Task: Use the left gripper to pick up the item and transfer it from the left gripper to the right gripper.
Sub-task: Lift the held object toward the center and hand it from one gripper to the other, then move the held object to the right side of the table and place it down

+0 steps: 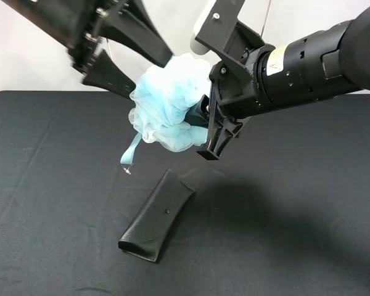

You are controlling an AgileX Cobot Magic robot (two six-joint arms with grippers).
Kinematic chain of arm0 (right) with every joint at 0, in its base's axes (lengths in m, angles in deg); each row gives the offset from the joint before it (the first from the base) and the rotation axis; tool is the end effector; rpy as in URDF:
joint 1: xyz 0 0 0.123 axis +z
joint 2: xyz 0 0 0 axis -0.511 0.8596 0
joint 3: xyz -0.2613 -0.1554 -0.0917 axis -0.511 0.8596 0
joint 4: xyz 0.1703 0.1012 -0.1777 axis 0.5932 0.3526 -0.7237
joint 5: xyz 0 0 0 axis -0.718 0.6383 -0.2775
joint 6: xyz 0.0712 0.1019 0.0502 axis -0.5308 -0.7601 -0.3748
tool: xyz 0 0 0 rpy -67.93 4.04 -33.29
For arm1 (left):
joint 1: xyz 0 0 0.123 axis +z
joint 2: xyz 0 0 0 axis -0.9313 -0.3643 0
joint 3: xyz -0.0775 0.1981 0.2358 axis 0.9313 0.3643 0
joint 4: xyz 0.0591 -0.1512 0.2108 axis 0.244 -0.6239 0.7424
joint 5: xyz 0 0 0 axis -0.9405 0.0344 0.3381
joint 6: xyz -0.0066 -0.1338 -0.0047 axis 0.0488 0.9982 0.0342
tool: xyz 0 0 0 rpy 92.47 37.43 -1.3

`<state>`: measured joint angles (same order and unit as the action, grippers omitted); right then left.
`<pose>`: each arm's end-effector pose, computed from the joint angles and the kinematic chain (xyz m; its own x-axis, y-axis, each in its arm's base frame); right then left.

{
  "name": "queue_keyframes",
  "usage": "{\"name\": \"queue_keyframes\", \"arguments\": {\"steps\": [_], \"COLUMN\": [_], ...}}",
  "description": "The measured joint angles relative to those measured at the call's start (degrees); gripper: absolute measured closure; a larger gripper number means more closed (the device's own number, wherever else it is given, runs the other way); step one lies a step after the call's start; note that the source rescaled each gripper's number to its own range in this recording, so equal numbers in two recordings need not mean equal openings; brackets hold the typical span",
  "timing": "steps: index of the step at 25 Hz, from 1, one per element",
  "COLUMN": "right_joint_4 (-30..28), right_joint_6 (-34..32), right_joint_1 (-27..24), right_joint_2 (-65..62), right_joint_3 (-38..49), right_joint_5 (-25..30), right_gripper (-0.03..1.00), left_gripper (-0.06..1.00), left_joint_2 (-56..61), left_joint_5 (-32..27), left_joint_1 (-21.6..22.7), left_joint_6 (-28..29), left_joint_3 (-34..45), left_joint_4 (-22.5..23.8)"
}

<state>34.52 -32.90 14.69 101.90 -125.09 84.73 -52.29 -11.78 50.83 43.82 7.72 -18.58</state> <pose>0.2302 0.2415 0.2756 -0.0649 -0.6624 -0.7463 -0.8400 0.4400 -0.3175 0.3113 -0.1970 0.3102 -0.8523 0.3197 -0.4140 0.5207 0.5936 -0.6136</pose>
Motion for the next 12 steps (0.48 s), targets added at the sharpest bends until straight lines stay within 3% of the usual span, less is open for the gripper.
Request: {"name": "queue_keyframes", "arguments": {"steps": [6,12], "right_joint_4": [0.0,0.0], "right_joint_6": [0.0,0.0], "right_joint_1": [0.0,0.0], "right_joint_2": [0.0,0.0], "right_joint_3": [0.0,0.0], "right_joint_5": [0.0,0.0], "right_gripper": [0.88,0.88], "left_gripper": [-0.05,-0.05], "left_joint_2": [6.4,13.9], "left_joint_5": [-0.4,-0.5], "left_joint_1": [0.9,0.9], "left_joint_6": [2.1,7.7], "left_joint_3": [0.0,0.0], "left_joint_4": [6.5,16.5]}}
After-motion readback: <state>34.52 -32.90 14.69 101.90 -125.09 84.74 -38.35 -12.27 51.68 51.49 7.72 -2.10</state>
